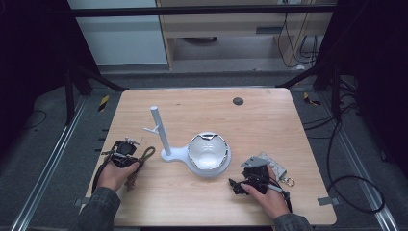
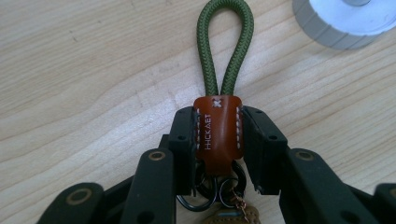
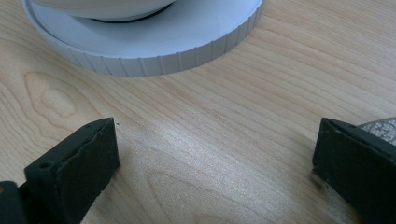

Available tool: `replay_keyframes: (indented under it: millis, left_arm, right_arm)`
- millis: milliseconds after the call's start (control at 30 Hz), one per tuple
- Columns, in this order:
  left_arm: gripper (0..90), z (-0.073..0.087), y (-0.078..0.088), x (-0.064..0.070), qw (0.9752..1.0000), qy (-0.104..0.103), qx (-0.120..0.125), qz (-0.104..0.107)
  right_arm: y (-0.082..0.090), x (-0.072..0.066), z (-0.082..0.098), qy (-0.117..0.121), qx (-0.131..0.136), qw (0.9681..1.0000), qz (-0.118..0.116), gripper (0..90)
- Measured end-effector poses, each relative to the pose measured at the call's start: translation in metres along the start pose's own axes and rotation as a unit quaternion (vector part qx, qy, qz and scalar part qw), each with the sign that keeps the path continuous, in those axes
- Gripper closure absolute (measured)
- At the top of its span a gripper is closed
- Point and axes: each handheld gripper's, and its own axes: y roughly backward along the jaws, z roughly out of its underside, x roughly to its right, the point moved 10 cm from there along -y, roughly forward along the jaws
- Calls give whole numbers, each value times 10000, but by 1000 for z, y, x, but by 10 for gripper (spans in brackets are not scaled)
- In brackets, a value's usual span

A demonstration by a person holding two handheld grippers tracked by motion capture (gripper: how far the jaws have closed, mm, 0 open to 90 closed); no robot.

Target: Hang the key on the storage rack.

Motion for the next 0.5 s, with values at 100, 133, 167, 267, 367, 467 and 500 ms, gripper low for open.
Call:
replay_keyframes:
  millis: [100,133,167,267,367,467,500]
  left_arm:
    - [658,0,8,-1,9998,36,211,-3]
    - [658,0,11,0,9996,48,288,-18]
    - [659,0,13,0,9994,28,348,-30]
    - [660,1,25,-1,9976,-2,680,-153]
    - [661,3,36,2,9945,-1,1027,-213]
    - [662,8,46,6,9913,16,1297,-214]
    - [662,9,49,7,9904,25,1364,-214]
  right_arm:
    - [0,0,0,-14,-5,10000,2,5]
    - [0,0,0,-11,-2,10000,2,5]
    - [0,0,0,-13,-3,10000,3,5]
    - [0,0,0,-14,-3,10000,2,5]
    - [0,0,0,-20,3,10000,5,5]
    - [0,0,0,-18,2,10000,3,5]
    - [0,0,0,-20,2,10000,5,5]
